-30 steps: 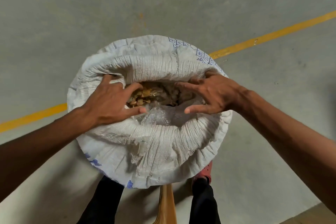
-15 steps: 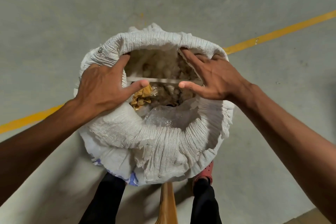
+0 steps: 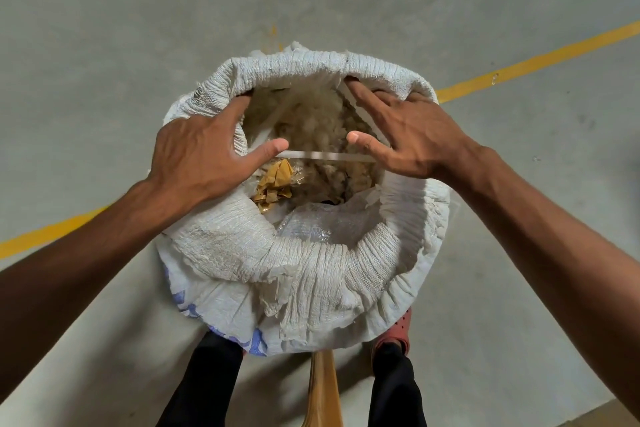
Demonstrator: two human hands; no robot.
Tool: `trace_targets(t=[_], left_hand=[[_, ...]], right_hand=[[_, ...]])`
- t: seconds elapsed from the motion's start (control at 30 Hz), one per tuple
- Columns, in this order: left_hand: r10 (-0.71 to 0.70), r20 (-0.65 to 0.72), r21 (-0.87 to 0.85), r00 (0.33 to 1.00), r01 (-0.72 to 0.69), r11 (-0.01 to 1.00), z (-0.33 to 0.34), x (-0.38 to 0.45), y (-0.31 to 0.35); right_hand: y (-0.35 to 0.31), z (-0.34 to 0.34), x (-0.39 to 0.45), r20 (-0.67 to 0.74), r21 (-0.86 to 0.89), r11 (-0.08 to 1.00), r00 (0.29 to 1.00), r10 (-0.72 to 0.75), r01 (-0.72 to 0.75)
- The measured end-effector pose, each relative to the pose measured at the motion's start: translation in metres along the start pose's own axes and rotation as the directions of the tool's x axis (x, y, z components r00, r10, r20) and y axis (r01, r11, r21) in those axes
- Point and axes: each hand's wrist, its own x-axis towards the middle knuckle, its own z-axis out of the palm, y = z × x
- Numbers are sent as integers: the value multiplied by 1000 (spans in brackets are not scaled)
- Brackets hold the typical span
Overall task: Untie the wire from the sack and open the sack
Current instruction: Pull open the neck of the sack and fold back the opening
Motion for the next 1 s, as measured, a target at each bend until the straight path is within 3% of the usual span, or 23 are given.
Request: trace_targets(t=[0.17,0.27,0.3,0.37,0.43,0.53,0.6,0.67,0.77,0.9,1.0], left_hand=[[-56,21,-50,998,57,997,-3,-2,10],[99,122,-157,988,-79,984,0,-18,26],[220,204,-196,954,-180,964,5,-26,31],[467,371,-169,803,-436,884,19,-43,38],[522,526,-118,671,-551,826,24,-49,40],[457,624,-85,634,-526,846,27,-53,32],[433,626,-65,648,-510,858,23,-56,26],[419,650,-71,634,-498,864,18,-58,22],[456,711,-137,535,-531,836,12,-62,20],[558,727,-248,400,-605,757,15,-75,15],[571,745,-283,345,-611,739,10,-81,19]], right_hand=[[-1,0,1,5,46,999,1000,26,-26],[-10,2,-5,11,67,997,999,42,-42],[-15,3,-8,11,76,996,999,50,-51],[-23,5,-16,-3,85,994,997,74,-74],[-32,9,-26,-14,104,992,998,66,-64],[-48,20,-45,106,224,971,989,-105,79],[-58,32,-57,255,283,946,938,-235,160],[-63,42,-68,386,226,953,879,-280,204],[-58,48,-85,451,146,960,848,-279,238],[-58,36,-102,558,189,955,776,-295,227],[-58,27,-106,619,243,957,734,-279,159]])
